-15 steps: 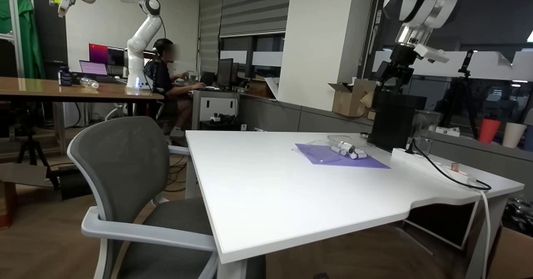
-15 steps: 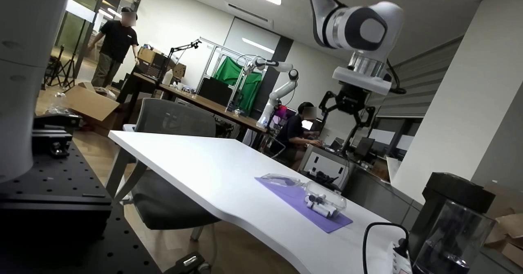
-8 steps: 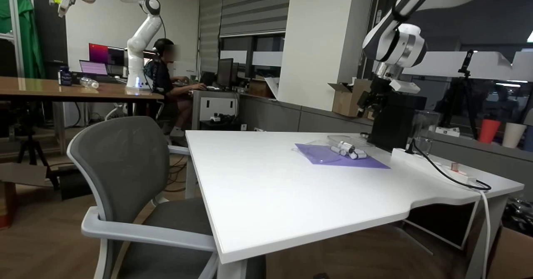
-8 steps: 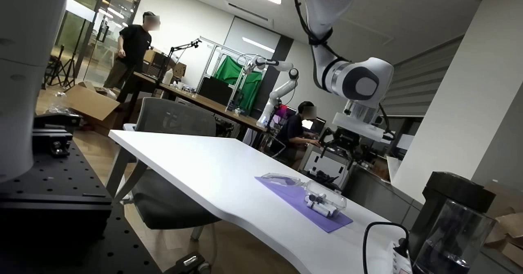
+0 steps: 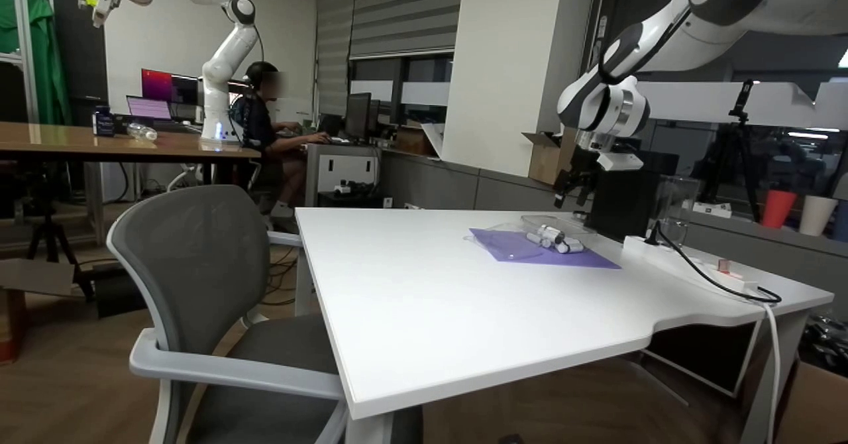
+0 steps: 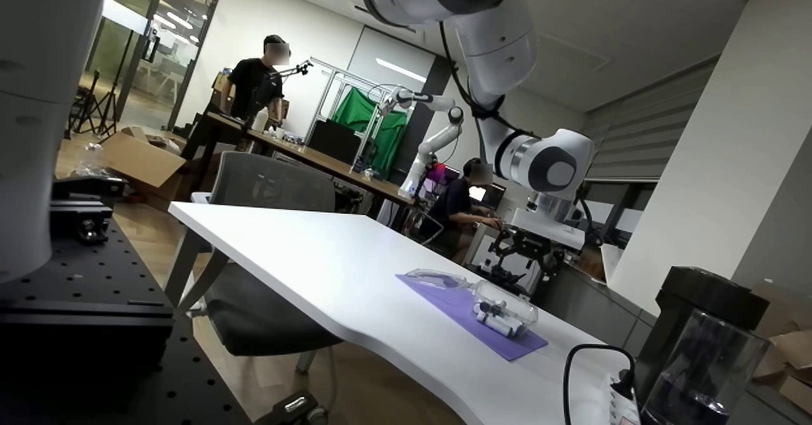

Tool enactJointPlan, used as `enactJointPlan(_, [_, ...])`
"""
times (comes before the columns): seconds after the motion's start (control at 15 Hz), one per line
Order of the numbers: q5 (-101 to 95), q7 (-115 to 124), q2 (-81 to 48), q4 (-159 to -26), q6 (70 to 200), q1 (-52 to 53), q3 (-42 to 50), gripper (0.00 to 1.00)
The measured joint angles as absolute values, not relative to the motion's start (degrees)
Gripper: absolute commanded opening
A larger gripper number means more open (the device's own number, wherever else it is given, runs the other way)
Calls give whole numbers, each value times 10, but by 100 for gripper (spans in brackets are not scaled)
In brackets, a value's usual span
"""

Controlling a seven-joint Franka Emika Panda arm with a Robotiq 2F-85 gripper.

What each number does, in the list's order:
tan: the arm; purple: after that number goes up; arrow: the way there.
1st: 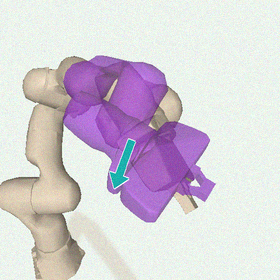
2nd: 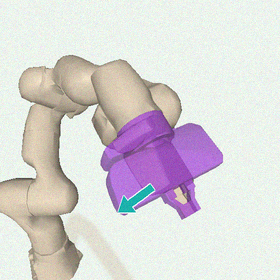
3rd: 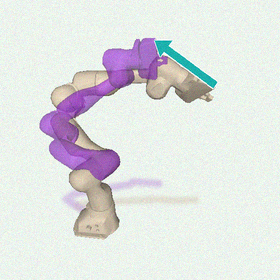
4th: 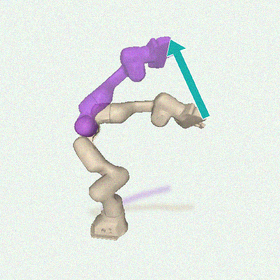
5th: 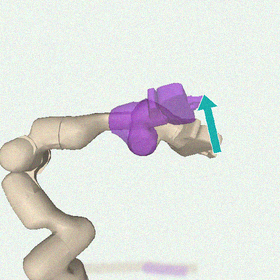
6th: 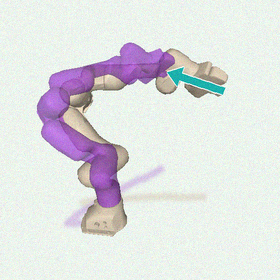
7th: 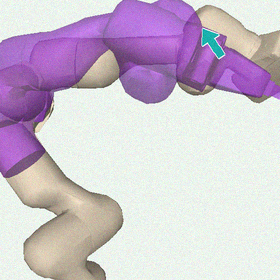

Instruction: Pick up one of the white objects from the bowl and place it on the table

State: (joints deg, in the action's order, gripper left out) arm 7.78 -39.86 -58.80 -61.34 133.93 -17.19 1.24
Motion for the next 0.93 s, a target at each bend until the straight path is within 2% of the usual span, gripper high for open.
enactJointPlan(0.4, [71, -394, -691, -472, 1293, -172, 18, 100])
enactJointPlan(0.8, [63, -392, -753, -393, 1291, -176, 17, 100])
enactJointPlan(0.87, [60, -391, -760, -385, 1290, -177, 16, 75])
enactJointPlan(0.93, [55, -389, -767, -376, 1290, -178, 15, 74])
